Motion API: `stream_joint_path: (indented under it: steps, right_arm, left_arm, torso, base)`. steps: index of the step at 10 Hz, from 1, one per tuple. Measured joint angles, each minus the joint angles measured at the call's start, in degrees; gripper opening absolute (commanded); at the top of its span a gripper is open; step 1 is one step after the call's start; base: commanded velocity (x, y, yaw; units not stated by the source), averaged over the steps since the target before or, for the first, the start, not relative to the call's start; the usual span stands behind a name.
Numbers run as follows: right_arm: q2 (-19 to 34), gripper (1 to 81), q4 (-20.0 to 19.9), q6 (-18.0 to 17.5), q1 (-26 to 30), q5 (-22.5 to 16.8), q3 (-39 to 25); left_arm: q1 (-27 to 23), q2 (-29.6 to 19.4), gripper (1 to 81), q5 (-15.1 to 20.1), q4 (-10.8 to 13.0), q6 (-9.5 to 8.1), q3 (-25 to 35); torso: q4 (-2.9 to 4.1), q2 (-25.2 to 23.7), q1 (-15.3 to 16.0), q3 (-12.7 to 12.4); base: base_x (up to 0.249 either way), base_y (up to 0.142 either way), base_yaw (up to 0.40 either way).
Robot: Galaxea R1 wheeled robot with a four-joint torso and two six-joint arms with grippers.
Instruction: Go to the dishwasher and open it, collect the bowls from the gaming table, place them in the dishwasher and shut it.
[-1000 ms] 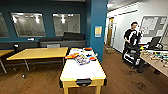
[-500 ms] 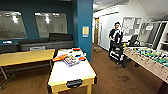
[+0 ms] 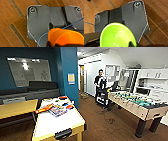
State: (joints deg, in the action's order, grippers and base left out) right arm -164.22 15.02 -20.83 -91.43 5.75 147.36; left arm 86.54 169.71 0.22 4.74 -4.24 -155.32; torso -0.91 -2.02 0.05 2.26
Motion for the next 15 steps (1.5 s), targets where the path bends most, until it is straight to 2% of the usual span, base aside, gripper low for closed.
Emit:
stream_joint_path:
  steps: [15]
  right_arm:
    - [-1.13,1.0,0.00,-0.06,0.02,0.00,0.66]
  left_arm:
    - [0.04,0.59,1.0,-0.01,0.00,0.00,-1.22]
  torso:
    - [0.00,0.00,0.00,-0.02]
  base:
    - [0.000,0.000,-0.397]
